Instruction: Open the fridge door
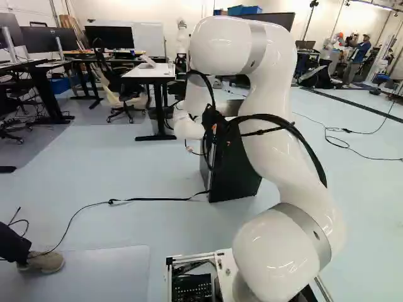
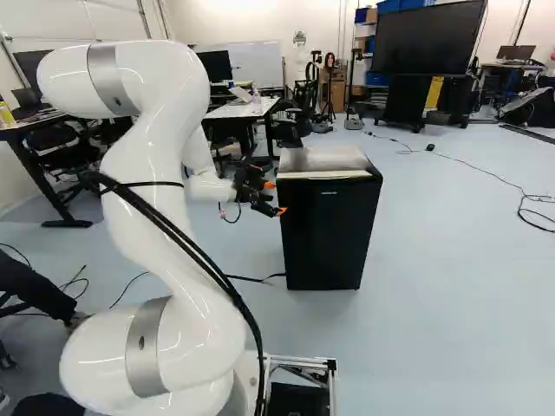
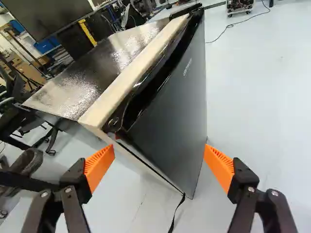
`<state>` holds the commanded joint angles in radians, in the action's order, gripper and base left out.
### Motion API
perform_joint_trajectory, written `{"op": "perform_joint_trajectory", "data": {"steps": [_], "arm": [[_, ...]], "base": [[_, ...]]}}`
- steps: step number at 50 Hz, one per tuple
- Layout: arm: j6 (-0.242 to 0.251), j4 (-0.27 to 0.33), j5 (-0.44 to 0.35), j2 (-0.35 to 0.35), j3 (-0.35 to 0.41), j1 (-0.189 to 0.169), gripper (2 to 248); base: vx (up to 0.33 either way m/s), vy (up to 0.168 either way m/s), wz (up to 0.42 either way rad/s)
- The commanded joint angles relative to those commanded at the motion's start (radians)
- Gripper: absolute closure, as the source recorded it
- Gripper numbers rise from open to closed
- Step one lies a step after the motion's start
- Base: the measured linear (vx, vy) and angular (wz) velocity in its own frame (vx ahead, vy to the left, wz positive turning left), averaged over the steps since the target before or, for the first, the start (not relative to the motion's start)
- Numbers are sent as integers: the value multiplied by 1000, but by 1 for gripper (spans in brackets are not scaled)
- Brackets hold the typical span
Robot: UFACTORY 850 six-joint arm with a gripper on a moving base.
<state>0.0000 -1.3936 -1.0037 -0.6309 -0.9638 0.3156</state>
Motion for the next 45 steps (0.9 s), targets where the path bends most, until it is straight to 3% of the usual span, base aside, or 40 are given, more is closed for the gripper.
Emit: {"op": "perform_joint_trajectory", "data": {"steps": [23, 45], "arm": [[0, -16, 0, 6, 10, -25, 3], [0, -32, 0, 66, 109, -15, 3]], "base": [[0, 0, 0], [-1, -1, -3]]}}
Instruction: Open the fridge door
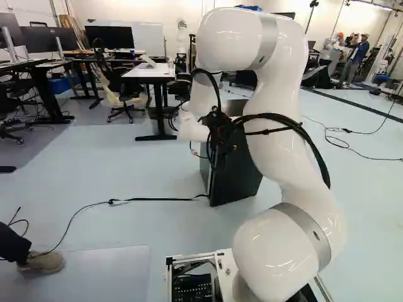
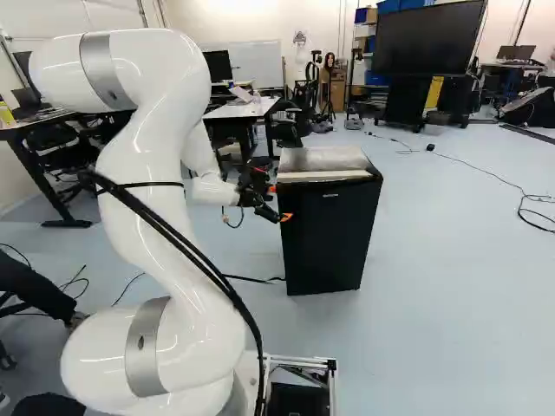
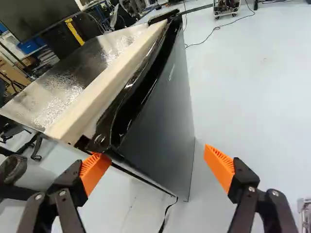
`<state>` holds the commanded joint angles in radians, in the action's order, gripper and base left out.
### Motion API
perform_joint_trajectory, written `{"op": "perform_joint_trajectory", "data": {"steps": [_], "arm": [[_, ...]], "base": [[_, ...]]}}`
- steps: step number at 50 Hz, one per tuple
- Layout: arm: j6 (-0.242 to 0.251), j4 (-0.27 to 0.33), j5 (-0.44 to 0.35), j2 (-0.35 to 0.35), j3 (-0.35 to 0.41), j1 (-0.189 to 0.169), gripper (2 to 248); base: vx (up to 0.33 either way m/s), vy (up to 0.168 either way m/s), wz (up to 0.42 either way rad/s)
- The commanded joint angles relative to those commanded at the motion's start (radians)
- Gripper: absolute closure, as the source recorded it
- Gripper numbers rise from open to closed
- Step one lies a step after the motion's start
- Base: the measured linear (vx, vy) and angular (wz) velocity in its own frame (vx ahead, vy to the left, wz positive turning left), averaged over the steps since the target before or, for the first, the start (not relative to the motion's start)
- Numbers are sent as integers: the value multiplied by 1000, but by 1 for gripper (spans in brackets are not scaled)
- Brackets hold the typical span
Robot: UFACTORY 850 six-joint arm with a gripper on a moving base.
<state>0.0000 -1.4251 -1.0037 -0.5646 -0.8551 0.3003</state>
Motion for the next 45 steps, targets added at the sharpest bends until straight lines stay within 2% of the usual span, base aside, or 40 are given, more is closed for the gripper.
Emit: {"op": "perform_joint_trajectory", "data": {"steps": [23, 45], "arm": [[0, -20, 0, 80, 131, 27, 3], [0, -64, 0, 157, 255, 59, 3]], "base": [[0, 0, 0], [0, 0, 0]]}}
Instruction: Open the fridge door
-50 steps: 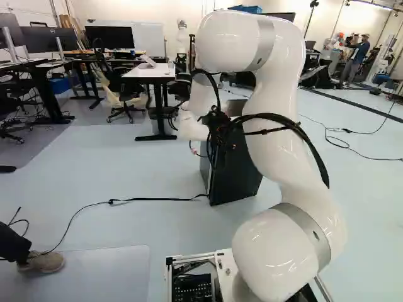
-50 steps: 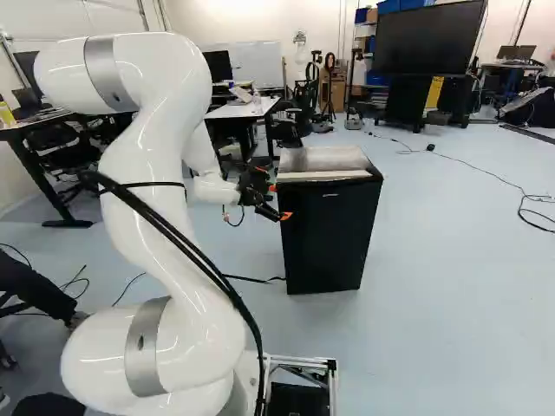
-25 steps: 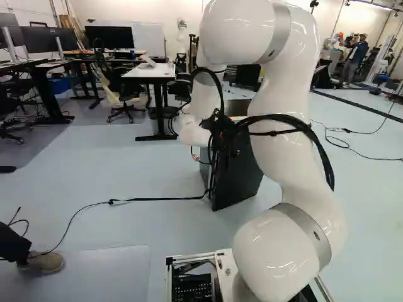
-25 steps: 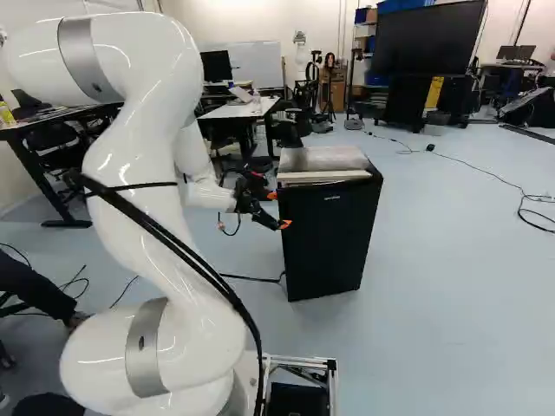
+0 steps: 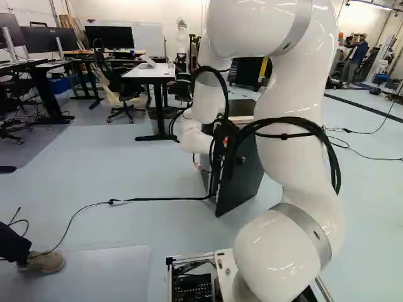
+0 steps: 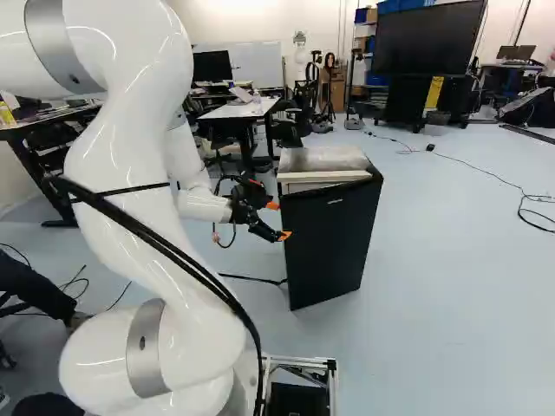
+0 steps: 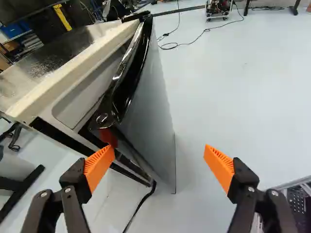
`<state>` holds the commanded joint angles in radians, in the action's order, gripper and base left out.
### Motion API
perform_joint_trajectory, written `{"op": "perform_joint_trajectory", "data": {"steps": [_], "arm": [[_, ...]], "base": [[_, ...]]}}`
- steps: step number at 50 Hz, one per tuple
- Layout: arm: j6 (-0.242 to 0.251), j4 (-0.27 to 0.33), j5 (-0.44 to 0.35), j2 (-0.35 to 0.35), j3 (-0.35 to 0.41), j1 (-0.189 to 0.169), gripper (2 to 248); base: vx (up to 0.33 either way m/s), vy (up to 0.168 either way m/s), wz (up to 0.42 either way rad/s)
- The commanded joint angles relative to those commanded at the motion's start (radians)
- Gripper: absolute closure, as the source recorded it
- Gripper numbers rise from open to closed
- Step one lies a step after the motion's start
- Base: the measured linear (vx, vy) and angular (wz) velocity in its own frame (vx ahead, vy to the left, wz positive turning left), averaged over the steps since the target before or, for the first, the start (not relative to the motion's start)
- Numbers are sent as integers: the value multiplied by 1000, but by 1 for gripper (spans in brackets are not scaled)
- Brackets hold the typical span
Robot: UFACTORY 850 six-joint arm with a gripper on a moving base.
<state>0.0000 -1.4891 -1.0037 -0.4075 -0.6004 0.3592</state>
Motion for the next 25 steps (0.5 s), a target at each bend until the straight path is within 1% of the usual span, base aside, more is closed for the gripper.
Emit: {"op": "perform_joint_trajectory", "data": {"steps": [14, 25], "arm": [[0, -33, 0, 47, 76, 14, 3], [0, -59, 0, 81, 131, 11, 3]], "base": [[0, 0, 0], [0, 0, 0]]}}
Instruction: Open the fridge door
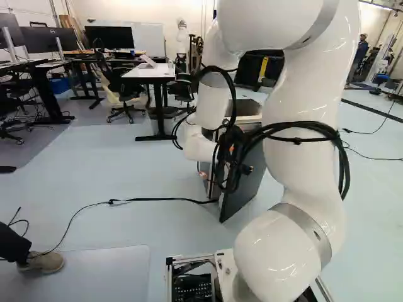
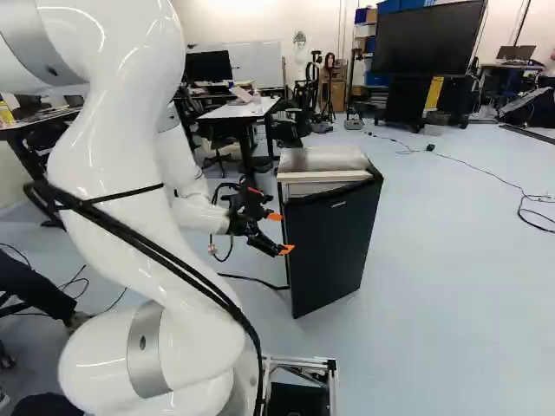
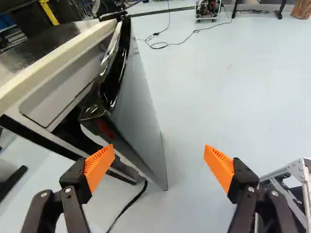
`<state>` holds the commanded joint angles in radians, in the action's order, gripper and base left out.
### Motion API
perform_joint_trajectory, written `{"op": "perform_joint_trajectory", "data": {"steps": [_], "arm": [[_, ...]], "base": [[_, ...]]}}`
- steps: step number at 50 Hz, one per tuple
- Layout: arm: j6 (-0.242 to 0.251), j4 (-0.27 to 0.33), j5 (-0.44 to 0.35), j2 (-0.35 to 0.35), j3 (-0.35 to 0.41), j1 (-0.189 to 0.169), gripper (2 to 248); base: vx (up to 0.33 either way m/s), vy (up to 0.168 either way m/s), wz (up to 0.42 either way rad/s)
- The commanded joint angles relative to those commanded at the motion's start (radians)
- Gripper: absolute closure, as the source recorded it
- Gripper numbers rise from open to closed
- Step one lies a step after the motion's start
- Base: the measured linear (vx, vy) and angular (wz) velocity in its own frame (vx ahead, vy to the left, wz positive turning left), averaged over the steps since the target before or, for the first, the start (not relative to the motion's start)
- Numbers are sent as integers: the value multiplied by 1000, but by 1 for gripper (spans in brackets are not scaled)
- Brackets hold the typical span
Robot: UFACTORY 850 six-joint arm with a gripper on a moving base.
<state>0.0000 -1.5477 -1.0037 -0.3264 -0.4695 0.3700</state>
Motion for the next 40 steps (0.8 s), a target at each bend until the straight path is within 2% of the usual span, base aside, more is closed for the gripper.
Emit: {"op": "perform_joint_trajectory", "data": {"steps": [14, 33, 40], "arm": [[0, -24, 0, 23, 38, 0, 3], [0, -26, -3, 34, 55, 91, 3], [0, -26, -12, 23, 38, 112, 3]], "base": [[0, 0, 0], [0, 0, 0], [0, 0, 0]]}}
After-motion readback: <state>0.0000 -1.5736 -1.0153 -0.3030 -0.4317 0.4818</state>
